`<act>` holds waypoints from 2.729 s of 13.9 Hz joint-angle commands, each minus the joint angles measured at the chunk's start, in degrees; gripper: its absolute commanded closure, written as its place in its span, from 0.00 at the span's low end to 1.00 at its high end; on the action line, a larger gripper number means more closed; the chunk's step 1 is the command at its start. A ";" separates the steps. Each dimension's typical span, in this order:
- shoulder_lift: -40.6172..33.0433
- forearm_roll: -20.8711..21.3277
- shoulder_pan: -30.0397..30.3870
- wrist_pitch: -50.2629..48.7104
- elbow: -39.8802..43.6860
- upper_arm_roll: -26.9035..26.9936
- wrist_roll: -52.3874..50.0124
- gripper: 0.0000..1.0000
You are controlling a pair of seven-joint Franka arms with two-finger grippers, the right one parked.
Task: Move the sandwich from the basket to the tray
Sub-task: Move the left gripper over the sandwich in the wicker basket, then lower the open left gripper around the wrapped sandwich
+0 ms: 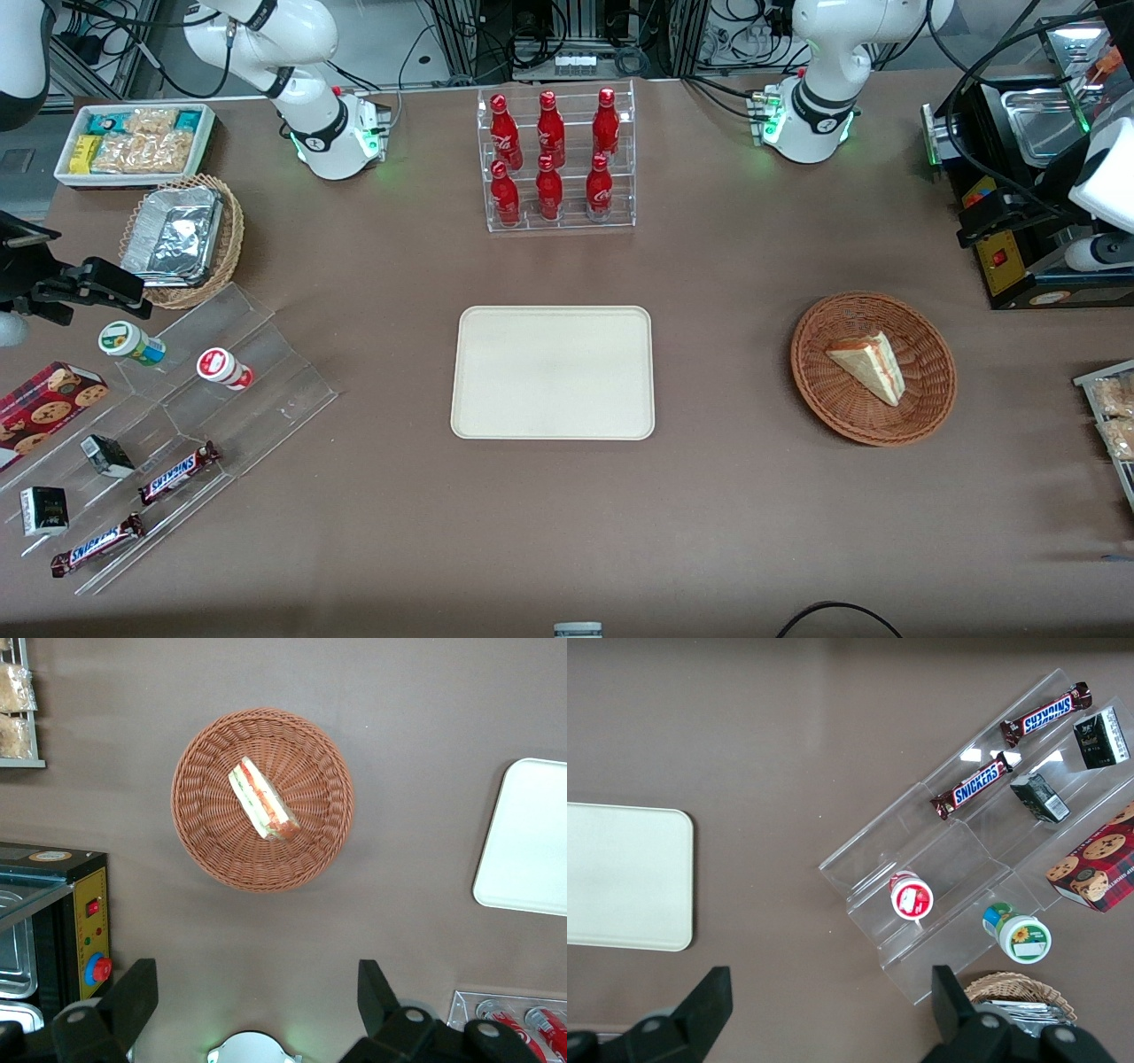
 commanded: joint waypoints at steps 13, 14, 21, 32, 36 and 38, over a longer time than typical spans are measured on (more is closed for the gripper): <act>9.66 0.07 0.38 9.23 -4.71 1.02 -8.64 0.00; 9.66 -0.54 0.47 10.47 -5.85 1.02 -9.61 0.00; 10.19 -0.46 0.55 24.61 -17.89 1.11 -17.96 0.00; 9.92 -0.20 1.35 49.92 -36.79 1.11 -38.54 0.00; 10.19 -0.11 1.35 54.16 -40.14 1.11 -38.45 0.00; 10.36 -0.11 1.52 54.33 -40.49 1.11 -38.45 0.00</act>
